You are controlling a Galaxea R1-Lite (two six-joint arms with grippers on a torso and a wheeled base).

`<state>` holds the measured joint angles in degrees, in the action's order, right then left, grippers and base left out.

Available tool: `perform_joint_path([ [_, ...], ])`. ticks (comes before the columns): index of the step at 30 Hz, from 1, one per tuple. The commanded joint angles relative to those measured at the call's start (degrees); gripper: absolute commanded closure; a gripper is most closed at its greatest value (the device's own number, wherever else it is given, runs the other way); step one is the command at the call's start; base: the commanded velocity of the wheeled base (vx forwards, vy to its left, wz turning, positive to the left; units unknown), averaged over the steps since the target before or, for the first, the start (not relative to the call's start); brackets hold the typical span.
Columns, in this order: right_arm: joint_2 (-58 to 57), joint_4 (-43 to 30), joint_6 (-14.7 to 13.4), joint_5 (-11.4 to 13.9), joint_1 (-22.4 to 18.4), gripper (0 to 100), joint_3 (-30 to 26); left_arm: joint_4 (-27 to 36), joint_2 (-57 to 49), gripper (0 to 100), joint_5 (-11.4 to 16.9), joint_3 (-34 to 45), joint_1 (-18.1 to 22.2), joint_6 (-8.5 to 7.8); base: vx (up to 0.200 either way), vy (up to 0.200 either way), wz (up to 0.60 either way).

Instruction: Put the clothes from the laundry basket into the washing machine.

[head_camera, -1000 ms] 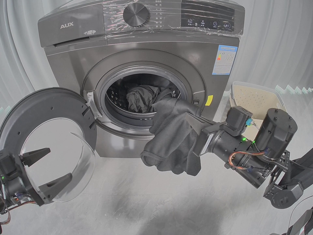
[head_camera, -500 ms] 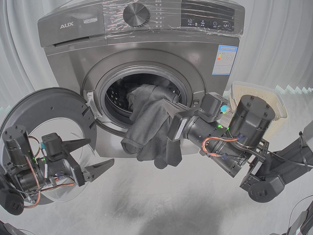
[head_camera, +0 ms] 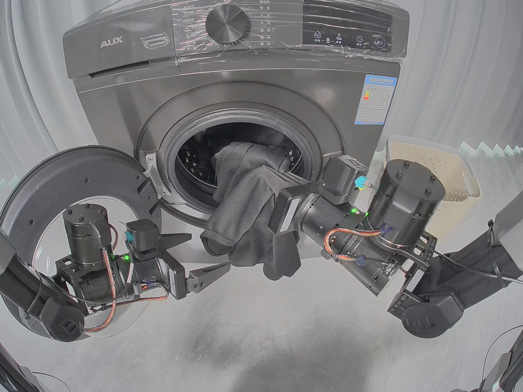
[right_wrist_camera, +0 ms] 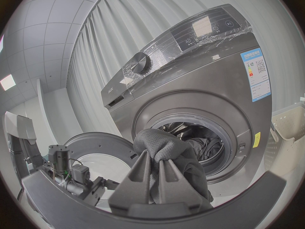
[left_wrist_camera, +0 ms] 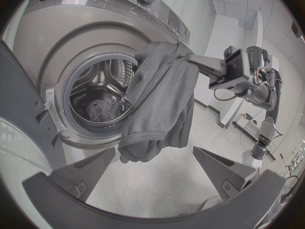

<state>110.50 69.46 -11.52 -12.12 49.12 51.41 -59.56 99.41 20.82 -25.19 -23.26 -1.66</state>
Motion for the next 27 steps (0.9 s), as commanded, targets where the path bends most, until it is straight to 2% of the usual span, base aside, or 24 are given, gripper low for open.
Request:
perform_joint_path([
  [1,0.1,0.2,-0.1,0.0,0.4,100,0.0,-0.5,4.8,0,-0.2,-2.2,-0.6,0.16,0.0,0.0,0.0],
  [8,0.1,0.4,-0.2,-0.1,1.3,100,-0.2,-6.0,9.7,0,-0.4,-4.1,-0.4,0.34,0.0,0.0,0.0],
  [13,0.0,0.4,-0.2,-0.1,1.3,100,-0.2,-10.7,12.8,0,-1.4,-6.0,-0.1,1.48,0.0,0.0,0.0],
  [23,0.1,0.9,-0.2,-0.2,1.2,100,-0.5,-14.3,13.2,0,-3.4,-7.4,-0.1,2.01,0.0,0.0,0.0],
  [24,0.2,1.3,-0.1,-0.2,1.2,100,-0.6,-14.8,13.2,100,-3.4,-7.3,-0.1,2.27,0.0,0.0,0.0],
  [27,0.3,1.6,-0.1,-0.2,1.1,100,-0.6,-16.8,12.8,100,-3.3,-6.5,-0.3,2.62,0.0,0.0,0.0],
])
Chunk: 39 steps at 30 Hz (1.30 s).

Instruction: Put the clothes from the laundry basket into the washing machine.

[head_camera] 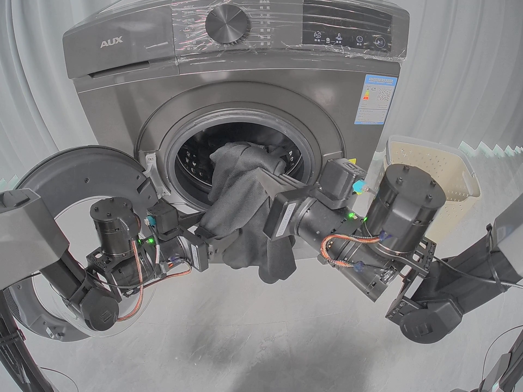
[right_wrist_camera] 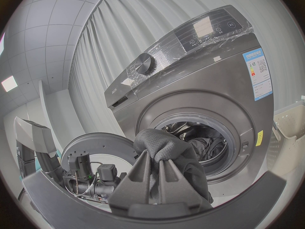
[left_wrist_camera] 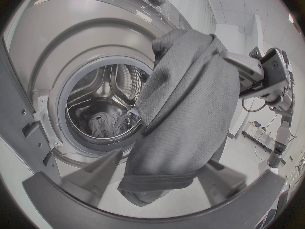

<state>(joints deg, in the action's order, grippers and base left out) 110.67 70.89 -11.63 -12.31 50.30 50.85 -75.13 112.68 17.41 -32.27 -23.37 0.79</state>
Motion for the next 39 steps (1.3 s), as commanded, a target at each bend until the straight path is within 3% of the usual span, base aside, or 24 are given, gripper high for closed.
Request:
perform_joint_path([
  [1,0.4,0.2,0.0,0.0,-0.2,100,0.0,-1.9,-0.5,100,0.2,0.8,-0.3,0.17,0.0,0.0,0.0],
  [10,2.0,0.3,0.1,0.0,-0.6,100,0.0,-13.4,-0.6,100,1.0,8.1,-1.4,0.0,0.0,0.0,0.0],
  [13,2.5,1.0,0.2,0.0,-0.6,100,0.0,-13.8,-0.8,100,1.0,10.0,-1.4,-0.27,0.0,0.0,0.0],
  [18,4.3,2.7,0.2,-0.1,-1.0,100,-0.1,-13.9,-1.9,100,2.3,11.9,-1.9,0.7,0.0,0.0,0.0],
  [20,5.0,3.0,0.2,0.0,-1.3,100,-0.7,-13.9,-1.8,100,2.5,11.7,-1.9,0.17,0.0,0.0,0.0],
  [21,5.0,3.6,0.3,0.0,-1.3,0,-0.9,-13.9,-2.0,100,2.5,11.7,-1.9,0.17,0.0,0.0,0.0],
  [32,7.1,3.0,0.8,0.0,-2.9,0,-11.9,-13.8,-7.6,100,3.0,10.5,-2.6,4.48,0.0,0.0,0.0],
  [39,7.9,3.4,2.2,0.1,-2.8,0,-14.5,-13.8,-6.9,100,2.1,8.7,-2.7,4.57,0.0,0.0,0.0],
])
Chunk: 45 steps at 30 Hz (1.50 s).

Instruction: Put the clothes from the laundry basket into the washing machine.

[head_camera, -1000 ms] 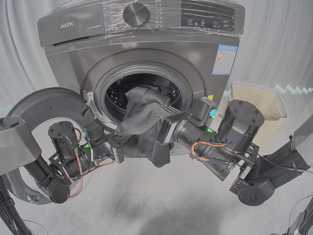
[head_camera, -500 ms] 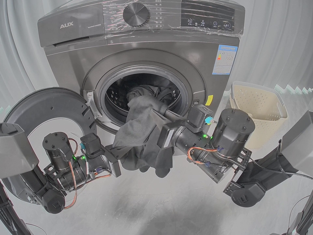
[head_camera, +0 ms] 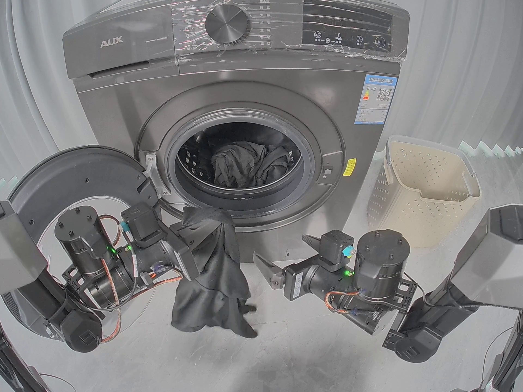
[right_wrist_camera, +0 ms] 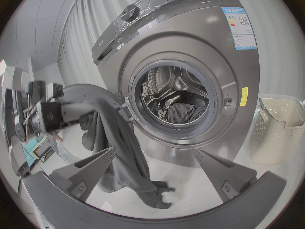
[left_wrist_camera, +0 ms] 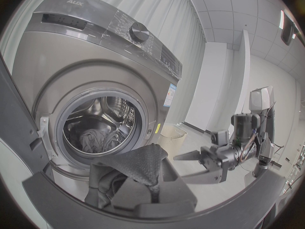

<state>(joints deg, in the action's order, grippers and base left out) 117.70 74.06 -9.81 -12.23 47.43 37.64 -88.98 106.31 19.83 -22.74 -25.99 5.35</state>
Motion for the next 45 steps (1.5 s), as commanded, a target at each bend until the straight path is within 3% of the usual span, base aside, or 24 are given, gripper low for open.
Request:
perform_joint_path([
  [1,0.9,0.3,0.5,0.0,-0.1,0,-1.3,0.0,-0.4,100,-0.4,-0.9,-0.1,0.01,0.0,0.0,0.0],
  [11,1.3,0.6,0.9,0.1,0.2,0,-1.0,0.0,-0.2,100,-2.9,-1.6,-0.1,0.1,0.0,0.0,0.0],
  [18,1.9,1.4,2.5,0.7,1.2,0,-0.3,0.0,1.4,100,-8.7,-5.0,-1.2,0.19,0.0,0.0,0.0],
  [24,3.7,3.0,2.8,1.9,3.5,0,2.0,0.0,3.0,100,-12.0,-7.7,-1.8,0.27,0.0,0.0,0.0],
  [36,9.5,3.5,2.8,4.0,4.6,0,7.6,0.0,3.4,100,-12.9,-9.3,-2.0,0.62,0.0,0.0,0.0],
  [45,14.8,3.5,2.8,3.9,4.0,0,13.3,0.0,3.3,100,-13.6,-9.3,-2.0,0.71,0.0,0.0,0.0],
])
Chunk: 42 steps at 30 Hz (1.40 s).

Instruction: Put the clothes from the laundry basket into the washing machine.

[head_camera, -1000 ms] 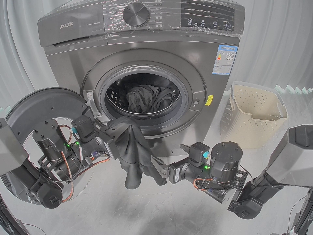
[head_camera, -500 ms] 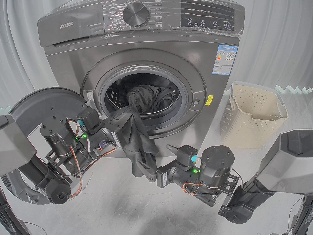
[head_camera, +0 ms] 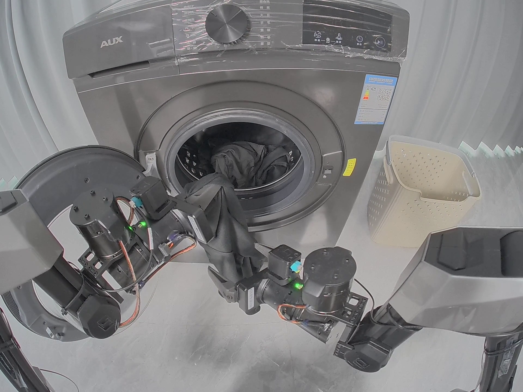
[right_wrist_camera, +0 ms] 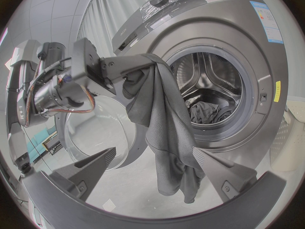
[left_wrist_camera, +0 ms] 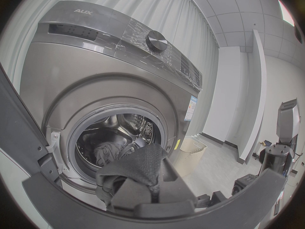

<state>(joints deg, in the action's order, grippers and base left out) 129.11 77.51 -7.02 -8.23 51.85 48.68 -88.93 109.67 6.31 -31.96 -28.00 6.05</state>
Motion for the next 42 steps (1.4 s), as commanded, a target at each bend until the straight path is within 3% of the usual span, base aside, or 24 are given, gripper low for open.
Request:
perform_joint_path([
  [1,4.0,0.0,0.0,-0.1,-0.7,0,3.1,0.0,-0.1,100,-0.1,0.0,0.0,0.02,0.0,0.0,0.0],
  [11,9.1,0.0,0.1,-0.6,-2.3,0,11.2,0.0,-0.3,100,-0.1,-0.1,-0.4,0.11,0.0,0.0,0.0],
  [12,9.6,0.1,0.1,-0.7,-2.3,100,11.8,-0.1,-0.3,100,-0.1,-0.1,-0.4,0.11,0.0,0.0,0.0],
  [21,10.0,1.1,0.1,-1.0,-2.5,100,13.1,0.0,-0.2,100,-0.1,0.0,-0.3,0.11,0.0,0.0,0.0],
  [26,9.1,1.3,0.0,-1.3,-2.6,100,12.5,0.0,0.0,100,-0.1,0.0,0.1,1.16,0.0,0.0,0.0],
  [29,5.2,1.6,0.0,-1.9,-1.7,100,8.5,0.0,0.0,100,-0.1,0.0,0.5,2.22,0.0,0.0,0.0],
  [32,2.6,1.6,-0.1,-1.9,-1.6,100,5.6,0.0,0.0,100,0.4,0.3,1.2,2.22,0.0,0.0,0.0],
  [33,1.6,1.6,-0.1,-1.9,-1.6,100,4.4,0.0,0.0,0,0.4,0.2,1.5,2.22,0.0,0.0,0.0],
  [42,-7.5,0.9,-0.1,-1.9,-4.1,100,-2.8,0.0,2.9,0,0.5,-0.2,5.6,2.57,0.0,0.0,0.0],
])
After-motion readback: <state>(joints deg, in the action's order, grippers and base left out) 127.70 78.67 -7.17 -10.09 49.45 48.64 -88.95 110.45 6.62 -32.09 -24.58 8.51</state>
